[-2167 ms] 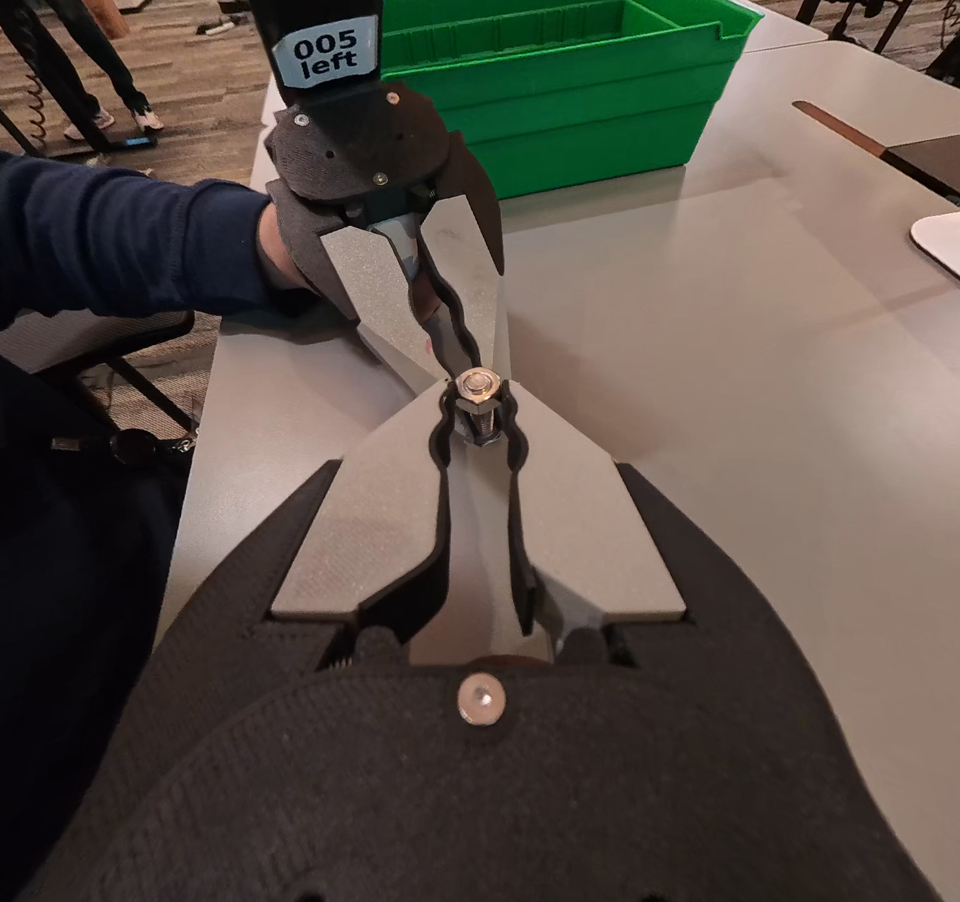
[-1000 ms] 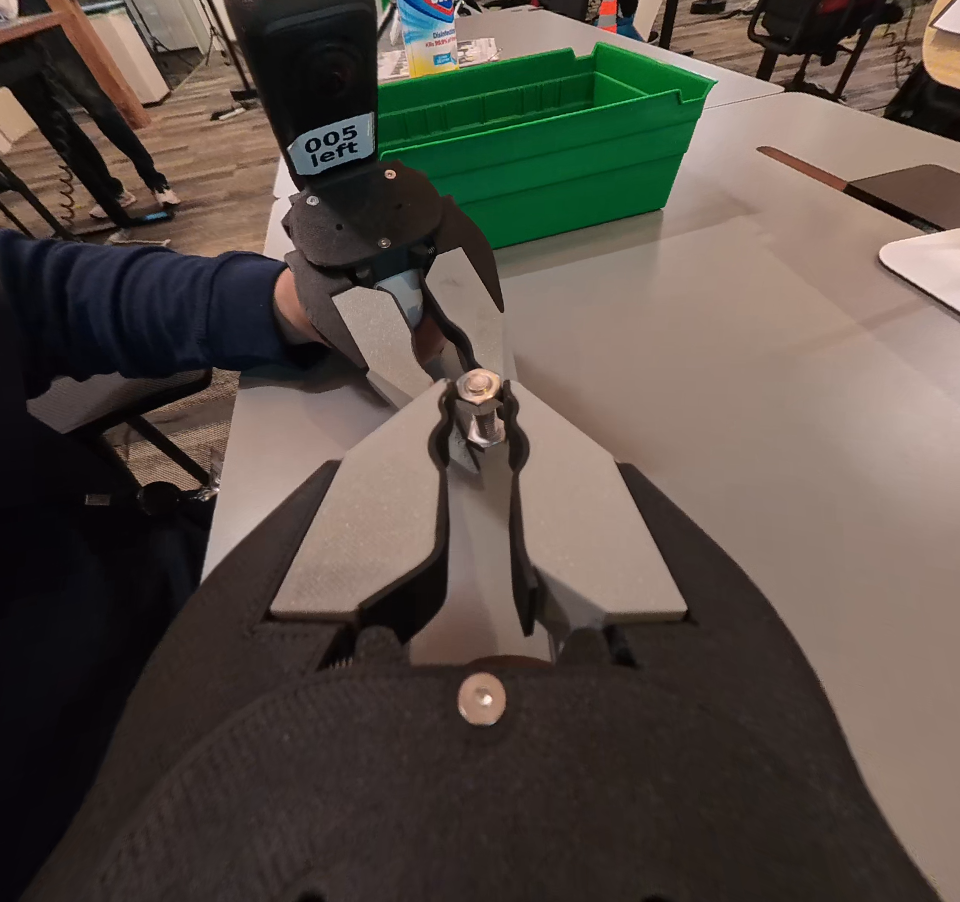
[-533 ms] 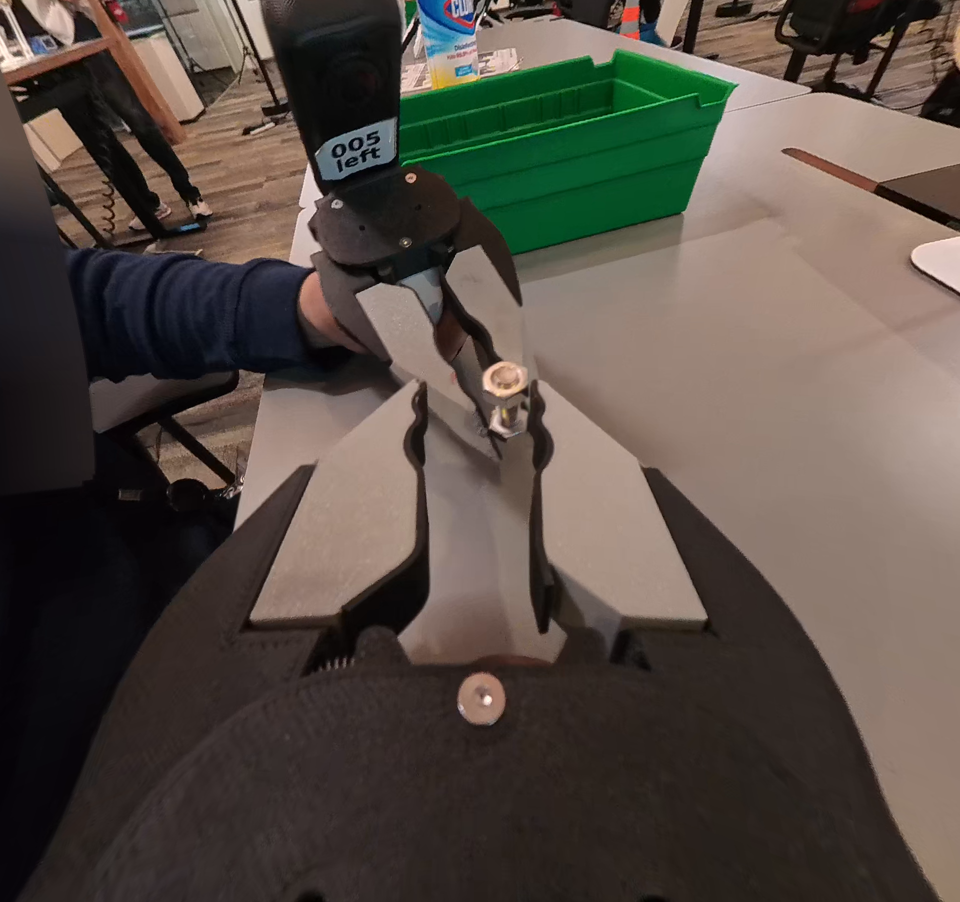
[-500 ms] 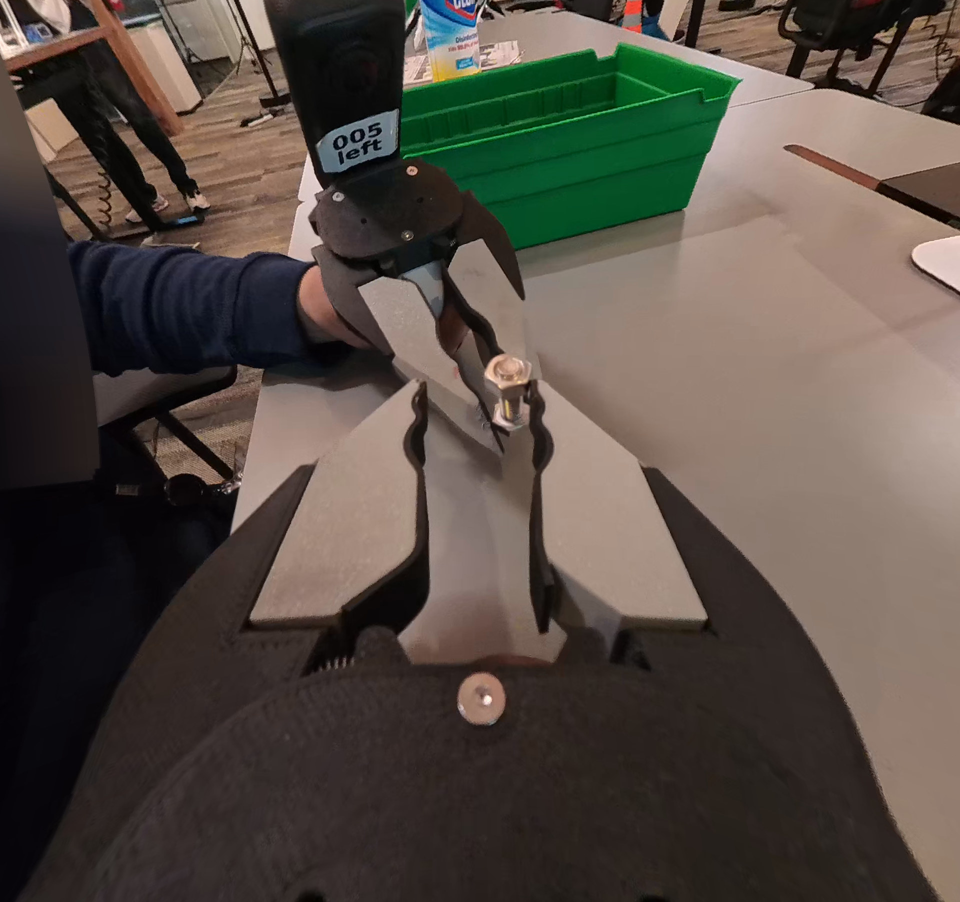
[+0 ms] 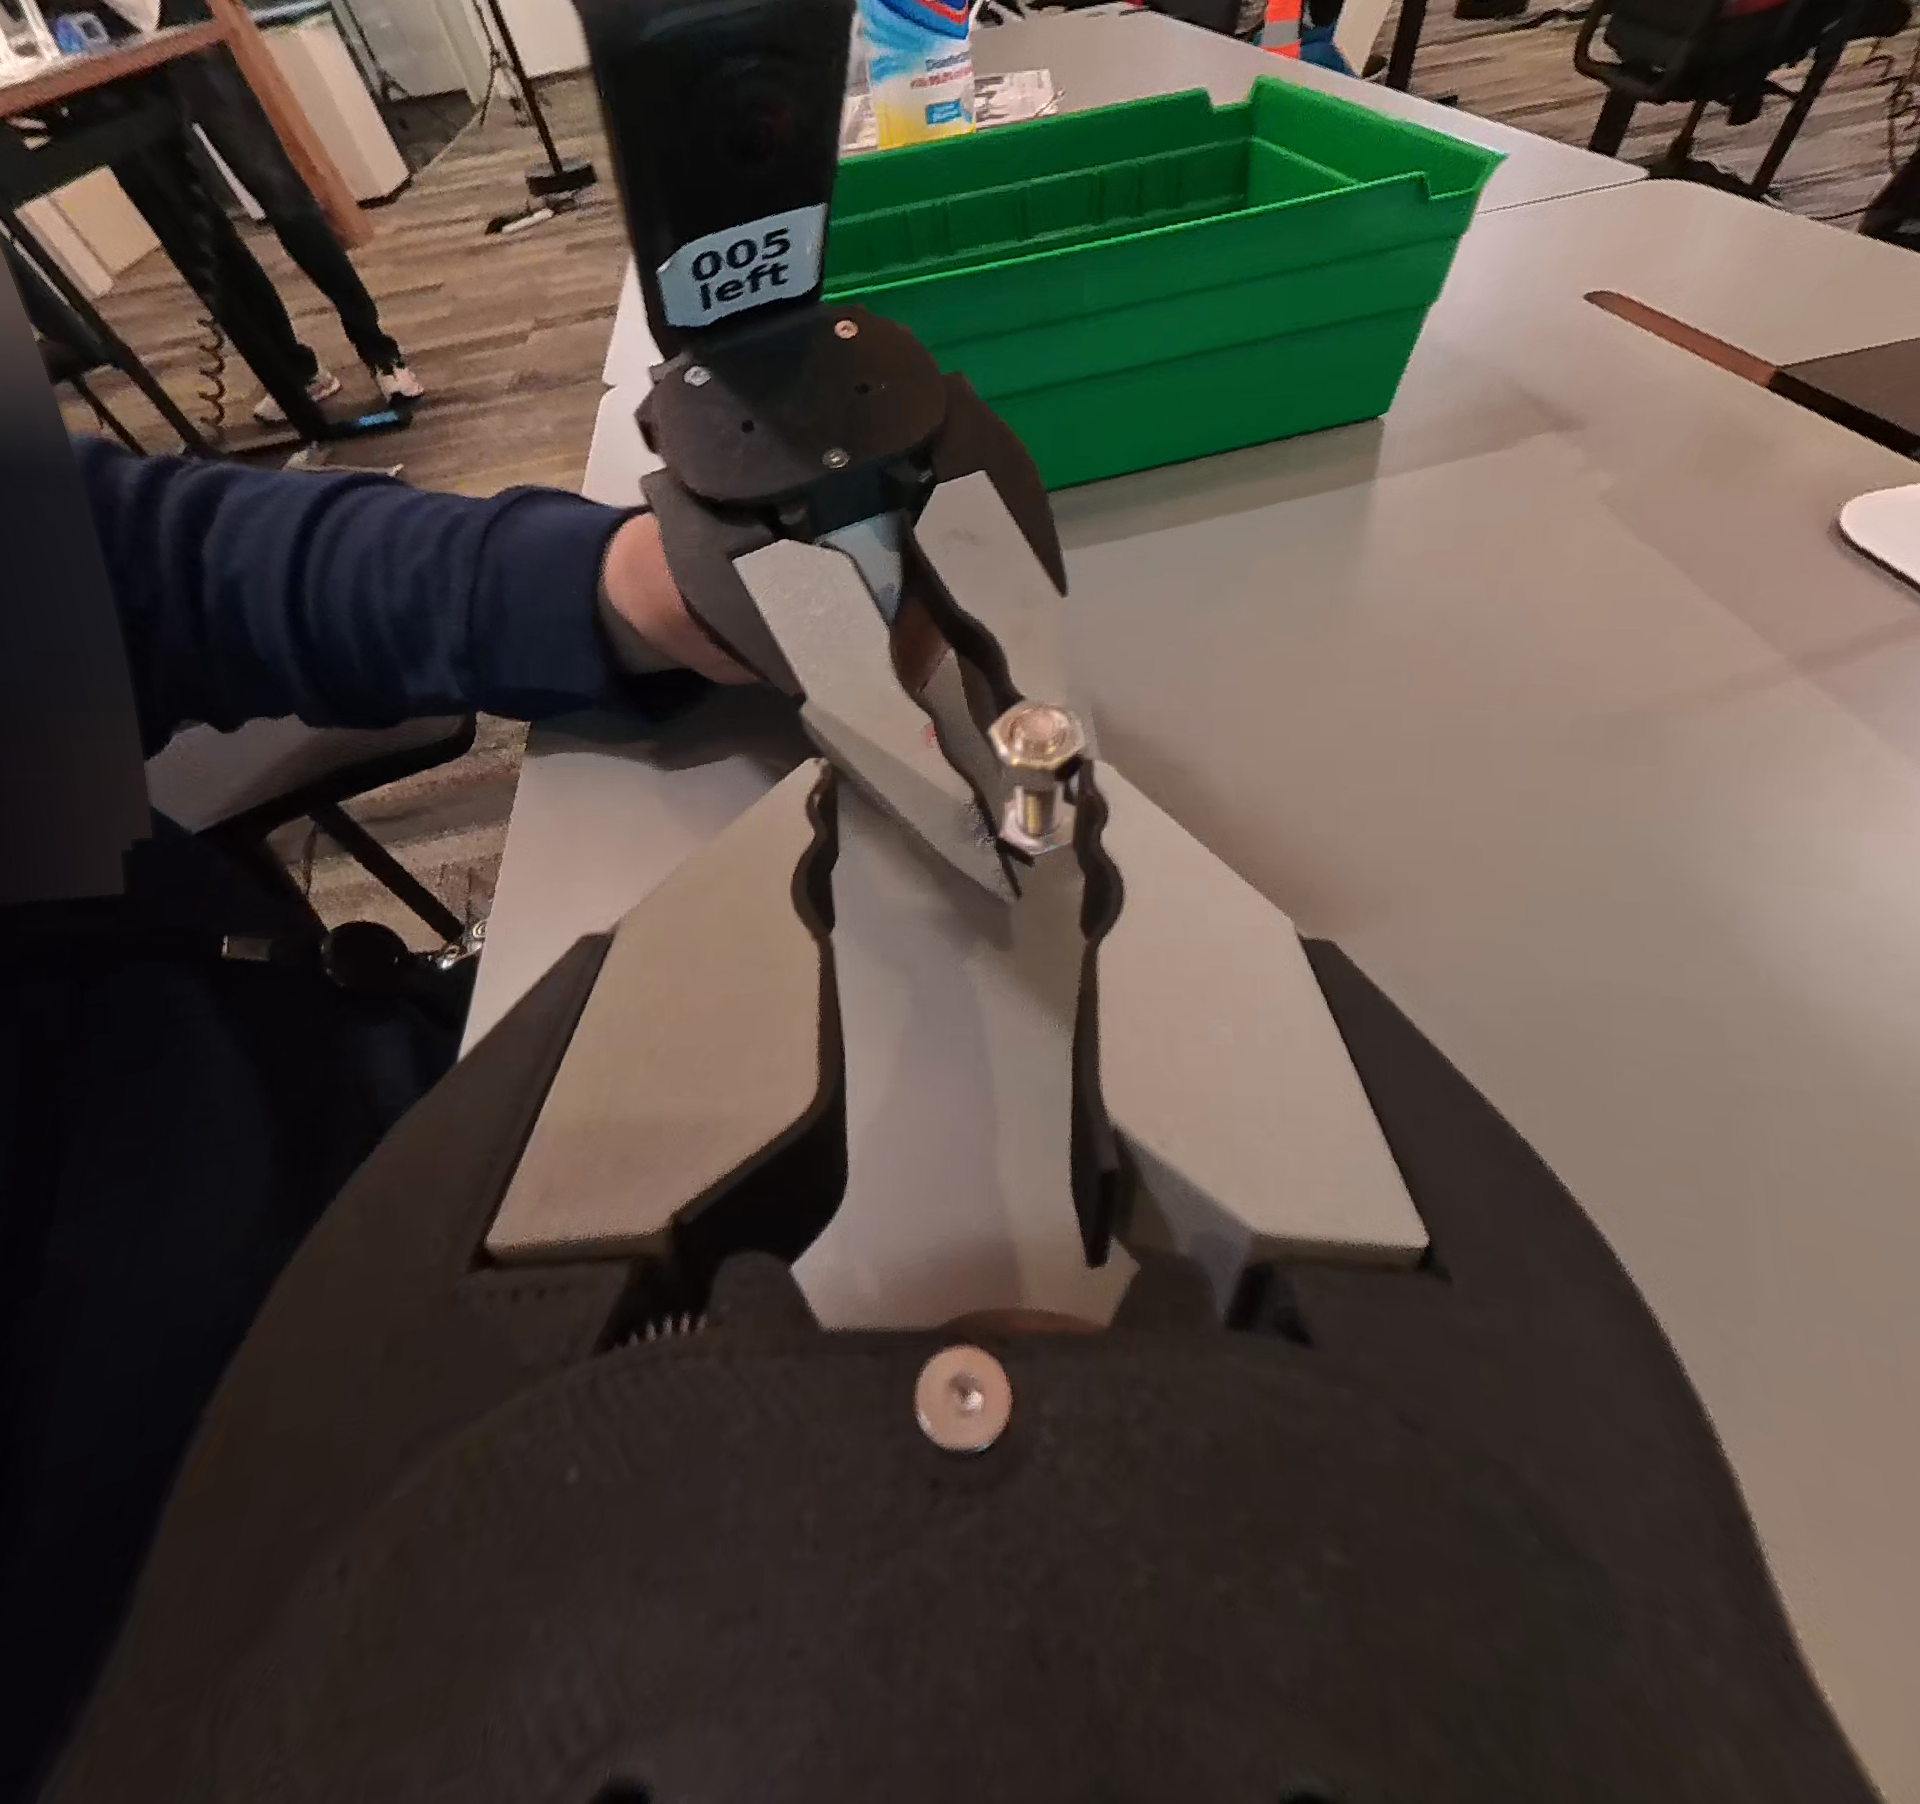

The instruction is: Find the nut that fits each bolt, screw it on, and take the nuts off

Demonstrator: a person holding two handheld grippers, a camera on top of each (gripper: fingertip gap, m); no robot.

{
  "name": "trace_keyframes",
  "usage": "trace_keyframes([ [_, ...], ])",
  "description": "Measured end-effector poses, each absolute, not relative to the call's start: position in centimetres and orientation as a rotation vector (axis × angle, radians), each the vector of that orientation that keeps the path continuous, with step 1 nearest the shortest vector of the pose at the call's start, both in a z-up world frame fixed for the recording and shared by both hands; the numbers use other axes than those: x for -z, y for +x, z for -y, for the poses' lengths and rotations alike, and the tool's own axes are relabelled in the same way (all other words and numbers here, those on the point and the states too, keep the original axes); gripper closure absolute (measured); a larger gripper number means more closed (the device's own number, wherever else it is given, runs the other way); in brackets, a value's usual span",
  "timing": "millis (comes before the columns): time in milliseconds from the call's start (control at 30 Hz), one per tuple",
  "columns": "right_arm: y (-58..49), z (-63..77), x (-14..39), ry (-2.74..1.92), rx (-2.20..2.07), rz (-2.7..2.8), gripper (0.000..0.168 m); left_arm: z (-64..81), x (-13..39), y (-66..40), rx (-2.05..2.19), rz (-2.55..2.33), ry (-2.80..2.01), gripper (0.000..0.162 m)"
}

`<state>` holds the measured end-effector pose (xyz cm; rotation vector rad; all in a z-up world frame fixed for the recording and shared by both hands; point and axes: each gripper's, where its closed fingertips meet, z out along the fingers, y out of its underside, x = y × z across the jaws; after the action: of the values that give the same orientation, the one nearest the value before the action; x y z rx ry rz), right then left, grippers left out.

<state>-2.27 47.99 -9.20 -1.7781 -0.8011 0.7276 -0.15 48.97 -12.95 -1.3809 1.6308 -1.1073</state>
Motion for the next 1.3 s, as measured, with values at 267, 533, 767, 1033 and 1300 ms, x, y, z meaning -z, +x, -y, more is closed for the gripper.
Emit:
trace_keyframes([
  [267,-1.5,-48.6,9.3,-1.789,-0.673,0.769,0.127,-49.4,13.0,-0.2,1.106,-1.612,-1.397,0.146],
  [533,-1.8,-49.8,10.1,-1.815,-0.513,0.759,0.112,-49.2,13.1,-0.1,1.108,-1.625,-1.400,0.146],
  [767,-2.2,-48.2,9.3,-1.771,-0.588,0.827,0.135,-49.3,13.2,-0.1,1.092,-1.618,-1.402,0.146],
  [1033,-2.3,-48.7,9.6,-1.799,-0.615,0.783,0.117,-49.2,13.2,0.0,1.078,-1.626,-1.397,0.146],
  [1300,-1.9,-48.3,8.3,-1.754,-0.690,0.762,0.132,-49.8,12.9,-0.3,1.085,-1.588,-1.411,0.146],
])
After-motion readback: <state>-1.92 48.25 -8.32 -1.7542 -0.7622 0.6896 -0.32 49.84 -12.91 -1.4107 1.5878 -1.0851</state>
